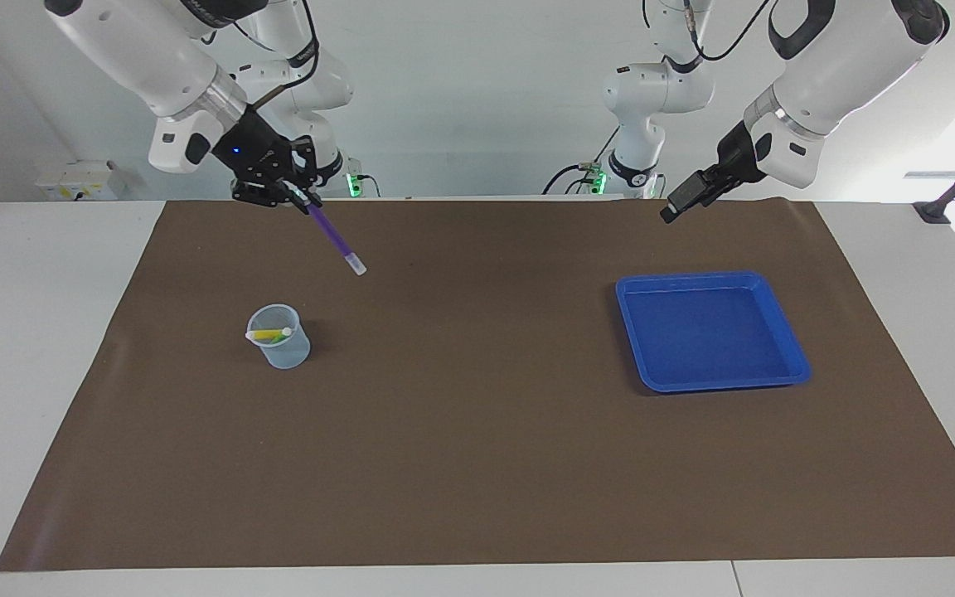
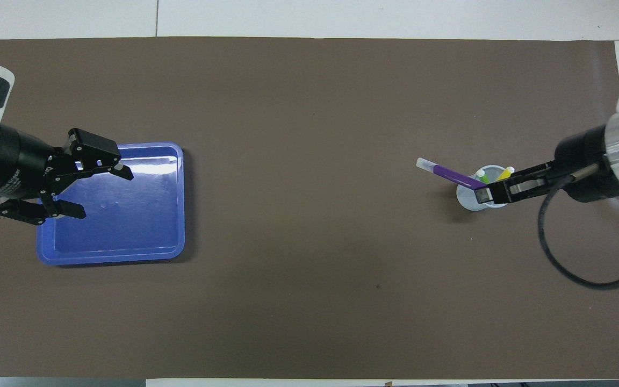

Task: Right arm passes pens to left for tray arrangement
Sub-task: 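Lift the purple pen with the right gripper while the left gripper approaches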

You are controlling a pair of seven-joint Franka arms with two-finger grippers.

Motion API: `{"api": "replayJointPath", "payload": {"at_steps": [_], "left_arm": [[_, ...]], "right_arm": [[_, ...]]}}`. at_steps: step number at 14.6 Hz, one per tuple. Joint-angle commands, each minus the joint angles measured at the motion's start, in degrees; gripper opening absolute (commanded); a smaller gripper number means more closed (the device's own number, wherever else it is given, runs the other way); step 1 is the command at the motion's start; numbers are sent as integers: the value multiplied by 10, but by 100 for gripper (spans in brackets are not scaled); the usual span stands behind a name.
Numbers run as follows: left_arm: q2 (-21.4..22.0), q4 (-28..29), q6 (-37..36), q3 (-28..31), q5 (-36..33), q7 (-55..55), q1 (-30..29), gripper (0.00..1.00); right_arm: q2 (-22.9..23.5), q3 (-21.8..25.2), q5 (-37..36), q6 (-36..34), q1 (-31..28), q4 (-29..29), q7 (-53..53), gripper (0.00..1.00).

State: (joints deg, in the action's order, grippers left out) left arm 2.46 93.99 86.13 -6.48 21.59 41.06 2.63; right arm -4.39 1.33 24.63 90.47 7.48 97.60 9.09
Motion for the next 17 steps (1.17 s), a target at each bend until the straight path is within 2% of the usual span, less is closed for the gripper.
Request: {"api": "replayJointPath", "payload": {"at_steps": [1,3,5,8,11,17], "left_arm": [[12,18,38,2,61,108,6,100],[17,40,88,0,105,186,26,100],[27,67,138,-3,143,251,44,100],[36,105,189,-4,201,313,76,100],[38,133,227,-3,238,334,114,100],[40,198,322,-5,325,340,150,100]], "right_arm": [[-31,0,63,62,17,81,-57,0],[-58,-2,102,92,17,136,-72,0],[-65,-9,127,120,22,150,-88,0],[-76,-18,130,158,61,174,-135,0],[-84,-18,154,209,89,199,-165,0],[-84,-18,169,222,105,209,-165,0]]}}
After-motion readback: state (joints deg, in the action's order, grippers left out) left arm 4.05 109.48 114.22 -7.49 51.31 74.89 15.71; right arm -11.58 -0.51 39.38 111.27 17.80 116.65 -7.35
